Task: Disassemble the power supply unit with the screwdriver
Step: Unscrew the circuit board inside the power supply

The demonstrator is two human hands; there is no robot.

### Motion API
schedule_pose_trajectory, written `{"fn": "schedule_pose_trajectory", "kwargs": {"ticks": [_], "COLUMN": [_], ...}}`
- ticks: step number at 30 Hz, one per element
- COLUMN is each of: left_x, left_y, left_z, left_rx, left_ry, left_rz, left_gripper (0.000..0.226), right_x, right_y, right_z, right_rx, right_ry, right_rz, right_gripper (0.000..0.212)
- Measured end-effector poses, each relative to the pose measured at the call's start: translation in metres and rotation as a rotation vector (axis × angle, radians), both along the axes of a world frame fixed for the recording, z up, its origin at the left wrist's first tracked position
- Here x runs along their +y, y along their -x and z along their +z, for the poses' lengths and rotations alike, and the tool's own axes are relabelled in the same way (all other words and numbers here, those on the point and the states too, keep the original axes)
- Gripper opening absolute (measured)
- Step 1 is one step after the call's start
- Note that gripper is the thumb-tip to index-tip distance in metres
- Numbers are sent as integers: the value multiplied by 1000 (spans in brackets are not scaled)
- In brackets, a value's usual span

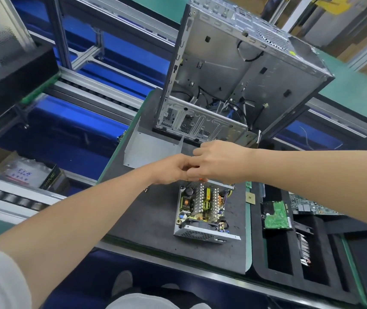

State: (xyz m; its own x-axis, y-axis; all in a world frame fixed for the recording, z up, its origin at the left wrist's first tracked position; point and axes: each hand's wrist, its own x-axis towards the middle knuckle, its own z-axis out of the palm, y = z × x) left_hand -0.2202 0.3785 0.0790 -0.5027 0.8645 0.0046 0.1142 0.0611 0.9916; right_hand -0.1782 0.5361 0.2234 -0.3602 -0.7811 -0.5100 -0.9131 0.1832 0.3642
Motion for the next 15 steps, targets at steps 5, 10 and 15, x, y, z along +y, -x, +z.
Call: {"fn": "schedule_pose_trajectory", "kwargs": {"ticks": [5,10,15], "left_x": [-1,-2,-5], "left_y": [-4,-6,-5], "left_z": [0,2,0], "left_rx": [-51,-91,-142], "left_ry": [-36,-35,-56], "left_rz": [29,-3,-4], "left_gripper": [26,31,30], "right_x": [-21,-33,-26], "right_y": [4,12,7], "right_z": [15,16,8], "right_rx": [29,-444,-56], "right_ry": [54,-6,-155], "right_rz": [-899,-1623,-540], "right_gripper": [59,49,22]}}
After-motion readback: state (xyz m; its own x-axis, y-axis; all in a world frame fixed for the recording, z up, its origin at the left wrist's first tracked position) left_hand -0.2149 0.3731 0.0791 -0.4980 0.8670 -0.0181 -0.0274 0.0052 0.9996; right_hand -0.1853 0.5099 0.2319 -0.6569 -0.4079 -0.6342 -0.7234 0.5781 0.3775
